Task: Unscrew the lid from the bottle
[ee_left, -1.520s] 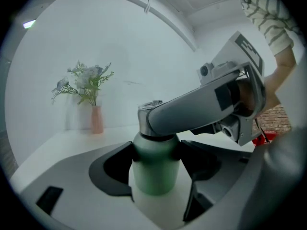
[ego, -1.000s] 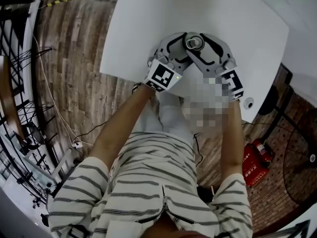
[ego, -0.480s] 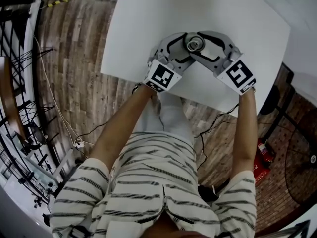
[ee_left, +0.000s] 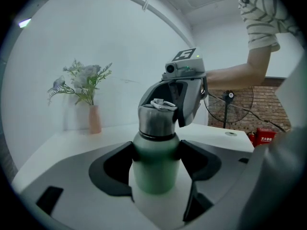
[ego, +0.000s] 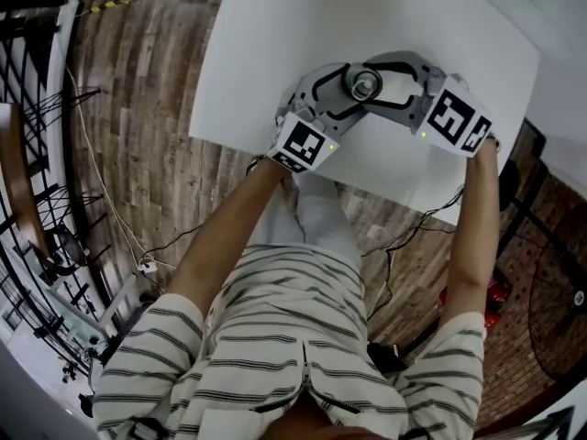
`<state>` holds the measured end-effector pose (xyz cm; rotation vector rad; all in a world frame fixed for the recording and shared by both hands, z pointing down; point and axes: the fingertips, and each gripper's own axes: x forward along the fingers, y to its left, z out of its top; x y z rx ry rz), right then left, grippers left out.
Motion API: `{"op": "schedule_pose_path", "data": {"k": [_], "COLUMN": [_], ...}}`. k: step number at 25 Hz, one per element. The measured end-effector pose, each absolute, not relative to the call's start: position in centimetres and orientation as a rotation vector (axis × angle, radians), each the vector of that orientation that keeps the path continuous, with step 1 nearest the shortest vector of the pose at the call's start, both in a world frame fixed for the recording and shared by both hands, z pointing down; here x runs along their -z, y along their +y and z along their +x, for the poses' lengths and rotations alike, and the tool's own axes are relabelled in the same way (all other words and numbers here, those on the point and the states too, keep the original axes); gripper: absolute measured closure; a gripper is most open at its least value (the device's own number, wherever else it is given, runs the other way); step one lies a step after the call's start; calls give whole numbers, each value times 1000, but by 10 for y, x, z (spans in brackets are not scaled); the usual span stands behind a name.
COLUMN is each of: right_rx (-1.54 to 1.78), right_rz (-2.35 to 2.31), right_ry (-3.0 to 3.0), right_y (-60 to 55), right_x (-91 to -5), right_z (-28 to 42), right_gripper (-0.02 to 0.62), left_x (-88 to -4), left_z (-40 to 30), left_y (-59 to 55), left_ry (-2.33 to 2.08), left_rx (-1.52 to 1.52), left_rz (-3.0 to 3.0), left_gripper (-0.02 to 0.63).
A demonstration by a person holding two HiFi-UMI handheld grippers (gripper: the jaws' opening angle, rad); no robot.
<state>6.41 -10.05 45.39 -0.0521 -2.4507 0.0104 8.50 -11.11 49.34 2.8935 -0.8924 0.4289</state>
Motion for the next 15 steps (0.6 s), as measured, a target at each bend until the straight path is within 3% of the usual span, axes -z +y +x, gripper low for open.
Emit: {"op": "schedule_pose_path", "data": {"k": [8,10,15], "right_rx": [-31,-90,-143], "right_rz": [-42,37,397], "right_ry": [-2404,-2439,-2526], "right_y": [-101,-101,-107], "right_x": [-451,-449,-441], "right_z": [60,61,64], "right_gripper": [332,258,249], "left_x": [-493,-493,-495], "left_z": [85,86,87], "left_y": [-111,-112,-113], "left_ry": [-892,-893,-894], "left_rx": [-440,-440,-446], "left_rz": [2892,2890,2884], "left_gripper": [291,291,291]}}
